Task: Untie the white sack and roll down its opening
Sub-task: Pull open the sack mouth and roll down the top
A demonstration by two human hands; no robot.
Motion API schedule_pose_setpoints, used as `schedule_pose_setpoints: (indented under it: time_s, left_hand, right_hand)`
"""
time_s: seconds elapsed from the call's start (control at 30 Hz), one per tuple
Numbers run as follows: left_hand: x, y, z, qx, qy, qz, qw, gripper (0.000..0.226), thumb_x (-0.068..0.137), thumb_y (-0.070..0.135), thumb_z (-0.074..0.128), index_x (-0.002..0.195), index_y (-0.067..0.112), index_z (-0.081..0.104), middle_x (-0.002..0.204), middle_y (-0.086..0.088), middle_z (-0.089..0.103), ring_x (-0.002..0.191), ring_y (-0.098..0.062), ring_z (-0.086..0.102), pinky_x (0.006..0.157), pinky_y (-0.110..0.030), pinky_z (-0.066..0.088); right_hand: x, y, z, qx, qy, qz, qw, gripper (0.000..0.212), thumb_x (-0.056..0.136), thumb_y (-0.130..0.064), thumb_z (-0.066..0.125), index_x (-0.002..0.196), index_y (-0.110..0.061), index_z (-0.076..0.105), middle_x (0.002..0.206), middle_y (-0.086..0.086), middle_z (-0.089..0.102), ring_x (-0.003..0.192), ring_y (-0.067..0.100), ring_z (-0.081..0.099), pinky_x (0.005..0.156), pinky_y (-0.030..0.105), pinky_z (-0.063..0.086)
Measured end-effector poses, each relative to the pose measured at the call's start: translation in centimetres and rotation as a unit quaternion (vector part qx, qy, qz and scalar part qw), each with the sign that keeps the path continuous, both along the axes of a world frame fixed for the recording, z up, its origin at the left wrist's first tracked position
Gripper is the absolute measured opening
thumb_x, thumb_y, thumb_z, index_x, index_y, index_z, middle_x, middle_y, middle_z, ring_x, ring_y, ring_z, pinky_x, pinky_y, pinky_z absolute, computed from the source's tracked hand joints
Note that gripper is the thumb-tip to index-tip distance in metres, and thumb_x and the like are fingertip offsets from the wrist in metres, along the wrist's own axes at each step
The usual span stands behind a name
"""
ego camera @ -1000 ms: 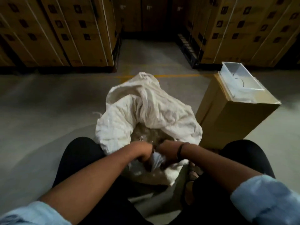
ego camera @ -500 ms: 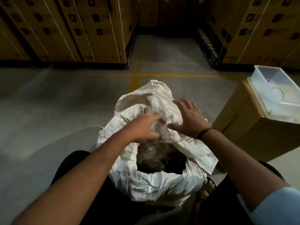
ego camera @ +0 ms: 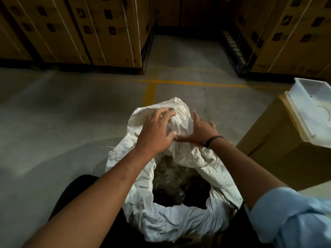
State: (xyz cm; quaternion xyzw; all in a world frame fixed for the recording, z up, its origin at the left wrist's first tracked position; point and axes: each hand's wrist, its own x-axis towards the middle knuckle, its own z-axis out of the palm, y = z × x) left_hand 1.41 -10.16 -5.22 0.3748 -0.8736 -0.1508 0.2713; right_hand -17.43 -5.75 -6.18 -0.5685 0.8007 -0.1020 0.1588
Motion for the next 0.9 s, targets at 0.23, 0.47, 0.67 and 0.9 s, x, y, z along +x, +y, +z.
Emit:
schedule_pose_setpoints:
  time_s: [0.23,0.47,0.67,0.9]
  left_hand:
    - [1.4,-0.8,0.4,-0.063,-0.129,-0.060,0.988,0.100,0.074,0.033,0.068,0.158,0.033,0.013,0.168,0.001,-0.002,0.151,-0.031,0.013,0.122,-0.046,0.021]
    - [1.6,0.3,1.1,0.073,-0.189,-0.130,0.971,0.080,0.081,0.089,0.036,0.140,0.035,0.043,0.139,-0.005,0.058,0.135,-0.031,0.047,0.103,-0.044,0.044]
    - [-0.4,0.4,0.5,0.337,-0.120,-0.053,0.932,0.069,0.092,0.078,0.030,0.071,0.017,0.055,0.073,-0.002,0.061,0.072,-0.021,0.057,0.070,-0.037,0.043]
    - [0.0,-1.0,0.2,0.626,0.084,-0.044,0.774,0.064,0.100,0.065,0.036,0.125,0.014,0.065,0.118,-0.014,0.073,0.097,-0.025,0.074,0.089,-0.037,0.057]
  right_hand:
    - [1.5,1.2,2.5,-0.103,-0.027,0.148,0.983,0.057,0.074,-0.063,0.072,0.099,-0.013,0.064,0.092,0.007,0.069,0.083,0.026,0.063,0.063,0.033,0.038]
    - [-1.0,5.3,5.1,0.025,-0.322,0.056,0.945,0.068,0.082,-0.074,0.052,0.061,-0.009,0.061,0.057,0.006,0.058,0.052,0.008,0.051,0.052,0.028,0.040]
    - [-1.0,5.9,2.9,-0.104,0.001,0.054,0.993,0.040,0.094,-0.052,0.051,0.084,-0.017,0.066,0.075,-0.002,0.062,0.065,0.013,0.058,0.060,0.027,0.043]
    - [4.1,7.1,2.1,-0.115,0.082,0.165,0.976,0.086,0.084,-0.080,0.032,0.148,-0.023,0.029,0.143,0.006,0.052,0.124,0.025,0.054,0.103,0.040,0.043]
